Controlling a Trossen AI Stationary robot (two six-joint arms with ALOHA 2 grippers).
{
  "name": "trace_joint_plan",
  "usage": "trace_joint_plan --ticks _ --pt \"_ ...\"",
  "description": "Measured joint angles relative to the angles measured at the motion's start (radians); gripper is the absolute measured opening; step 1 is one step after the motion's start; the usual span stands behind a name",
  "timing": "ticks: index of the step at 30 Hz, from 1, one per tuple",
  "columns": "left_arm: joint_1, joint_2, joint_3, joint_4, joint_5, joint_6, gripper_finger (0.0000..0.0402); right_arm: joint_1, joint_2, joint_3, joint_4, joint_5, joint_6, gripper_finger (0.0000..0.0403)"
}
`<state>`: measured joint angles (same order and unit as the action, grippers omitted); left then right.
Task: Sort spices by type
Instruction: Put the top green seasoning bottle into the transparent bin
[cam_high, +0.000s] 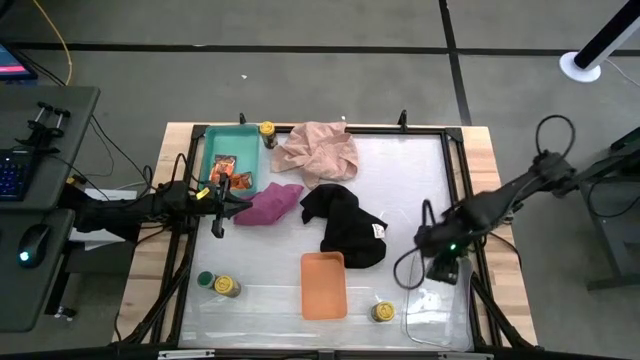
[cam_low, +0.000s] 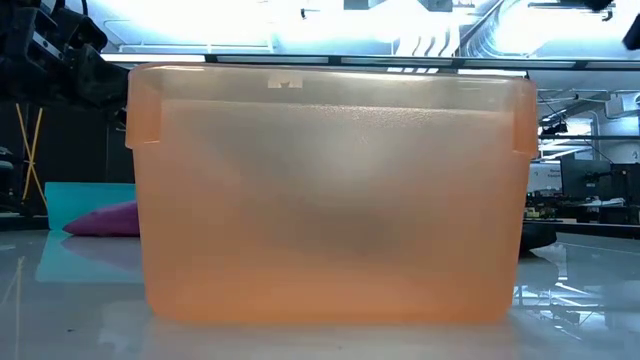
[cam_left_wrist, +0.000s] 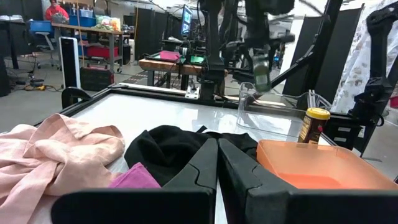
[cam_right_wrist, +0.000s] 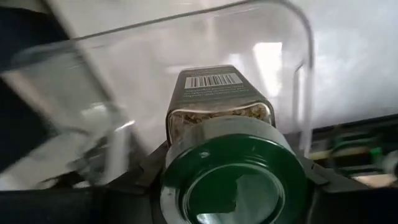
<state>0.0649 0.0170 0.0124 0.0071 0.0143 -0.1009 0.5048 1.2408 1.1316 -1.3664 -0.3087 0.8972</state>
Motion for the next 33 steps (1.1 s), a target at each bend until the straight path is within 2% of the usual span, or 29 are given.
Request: trace_joint_plan --ticks 4,9,15,27,33 --pt "0.0 0.0 0.0 0.0 0.0 0.0 0.0001 0.012 0.116 0.0 -0.001 0.079 -0.018 0.0191" --pt "0.0 0.0 0.0 0.0 0.0 0.0 0.0001 0.012 0.238 -0.001 0.056 0.08 -0.087 0.0191" --pt "0.0 0.0 0.0 0.0 0.0 0.0 0.0001 0.011 0.318 -0.001 0.097 0.103 -0.127 0.0191" --pt "0.0 0.0 0.0 0.0 0.0 0.0 0.0001 0.011 0.33 -0.002 0.153 0.187 -0.366 0.0191" --pt "0.0 0.0 0.0 0.0 0.0 0.0 0.0001 0.011 0.33 -0.002 0.148 0.221 -0.382 0.0191"
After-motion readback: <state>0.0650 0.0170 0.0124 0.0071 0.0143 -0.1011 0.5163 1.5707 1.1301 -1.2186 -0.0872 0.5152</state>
